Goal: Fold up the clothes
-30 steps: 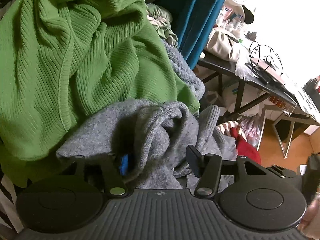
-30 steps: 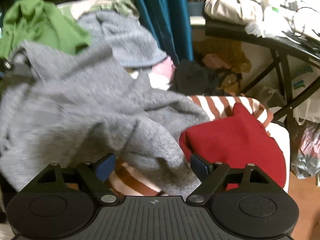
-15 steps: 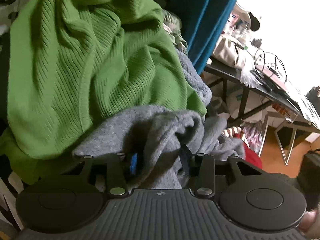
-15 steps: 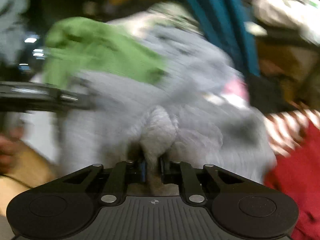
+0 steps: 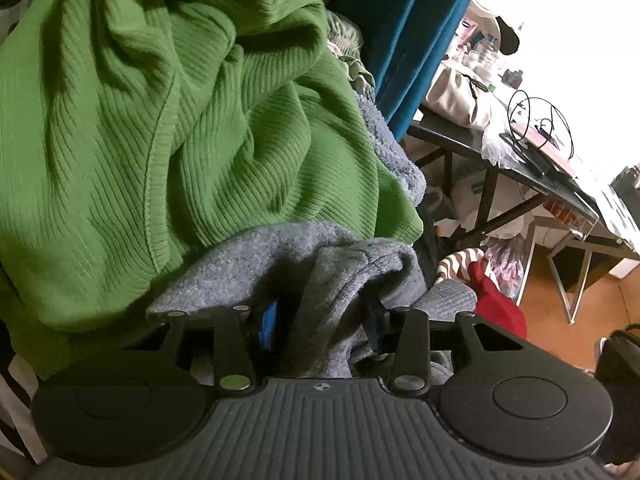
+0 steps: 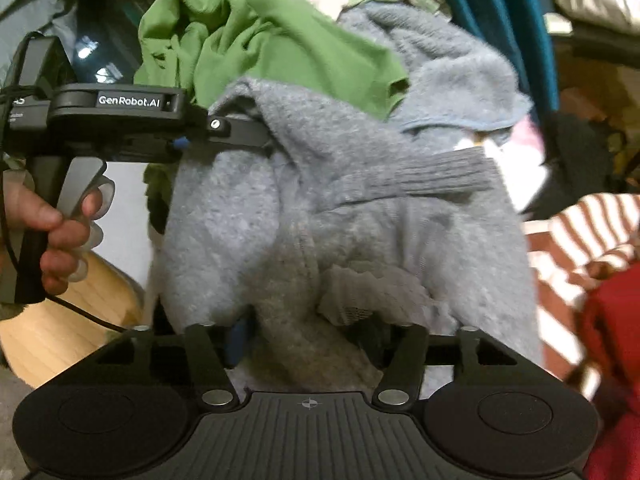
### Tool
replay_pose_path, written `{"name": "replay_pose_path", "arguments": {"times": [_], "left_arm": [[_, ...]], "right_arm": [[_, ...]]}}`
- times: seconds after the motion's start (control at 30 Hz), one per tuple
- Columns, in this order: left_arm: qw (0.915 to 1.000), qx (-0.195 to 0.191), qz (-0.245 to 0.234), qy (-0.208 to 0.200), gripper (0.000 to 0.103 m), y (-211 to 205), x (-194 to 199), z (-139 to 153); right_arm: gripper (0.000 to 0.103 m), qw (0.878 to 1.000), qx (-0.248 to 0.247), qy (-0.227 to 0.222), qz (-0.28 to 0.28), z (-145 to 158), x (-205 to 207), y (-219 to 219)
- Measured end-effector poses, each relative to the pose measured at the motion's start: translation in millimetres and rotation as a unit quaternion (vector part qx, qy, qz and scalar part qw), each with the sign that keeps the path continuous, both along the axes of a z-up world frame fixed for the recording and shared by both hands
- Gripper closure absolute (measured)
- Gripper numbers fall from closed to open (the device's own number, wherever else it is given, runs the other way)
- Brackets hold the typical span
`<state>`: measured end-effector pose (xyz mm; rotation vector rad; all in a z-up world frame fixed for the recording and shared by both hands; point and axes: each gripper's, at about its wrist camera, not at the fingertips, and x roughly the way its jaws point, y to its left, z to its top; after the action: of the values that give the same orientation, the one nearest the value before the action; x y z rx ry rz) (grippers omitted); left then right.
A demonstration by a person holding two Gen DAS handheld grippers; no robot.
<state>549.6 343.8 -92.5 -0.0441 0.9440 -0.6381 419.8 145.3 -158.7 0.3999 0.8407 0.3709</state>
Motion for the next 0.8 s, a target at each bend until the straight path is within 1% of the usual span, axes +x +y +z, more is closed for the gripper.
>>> {"name": "replay_pose_path", "arguments": {"times": [0.03, 0.1, 0.17, 0.2, 0.27, 0.33, 0.47, 0.63, 0.73, 0.8], "left_arm": [[1.0, -0.002, 0.0, 0.001, 0.06, 0.5, 0.5, -0.5], [1.0, -0.004, -0.001, 0.002, 0.06, 1.0, 0.9, -0.7], [1.0, -0.006, -0.002, 0.003, 0.06, 1.4, 1.4, -1.2], [0.9999, -0.009, -0.002, 0.004, 0.06, 2.2, 1.7, -1.6], [0.9999, -0.014, -0.001, 0.007, 0.06, 3.9, 2.2, -2.5], [0.9998, -0.017, -0.003, 0.009, 0.06, 5.3, 1.5, -3.3], [0.9998, -0.016, -0.01, 0.01, 0.059, 7.1, -0.6, -5.1], [0.9997, -0.012, -0.012, 0.016, 0.059, 9.6, -3.7, -9.9], [0.9997, -0.01, -0.012, 0.019, 0.059, 10.7, -5.9, -11.8], [0.9997, -0.01, -0.012, 0.021, 0.059, 11.7, -6.9, -12.6]], "right_arm": [[0.041, 1.0, -0.004, -0.003, -0.006, 4.0, -3.3, -3.1], [0.018, 0.999, -0.025, -0.01, -0.028, 9.9, -10.2, -10.7], [0.01, 0.997, -0.049, -0.013, -0.05, 12.0, -14.1, -17.7], [0.002, 0.996, -0.06, -0.009, -0.059, 10.6, -14.2, -21.0], [0.001, 0.994, -0.082, 0.001, -0.073, 5.3, -14.0, -26.7], [0.001, 0.992, -0.103, 0.006, -0.074, -4.7, -12.6, -28.3], [0.001, 0.988, -0.148, 0.0, -0.044, -27.3, -3.5, -19.4], [0.001, 0.991, -0.126, 0.026, -0.032, -48.7, 19.5, -4.8], [0.001, 0.994, -0.109, 0.014, -0.006, -42.6, 26.9, 11.4], [0.003, 0.996, -0.088, -0.001, 0.013, -36.6, 28.9, 21.0]]}}
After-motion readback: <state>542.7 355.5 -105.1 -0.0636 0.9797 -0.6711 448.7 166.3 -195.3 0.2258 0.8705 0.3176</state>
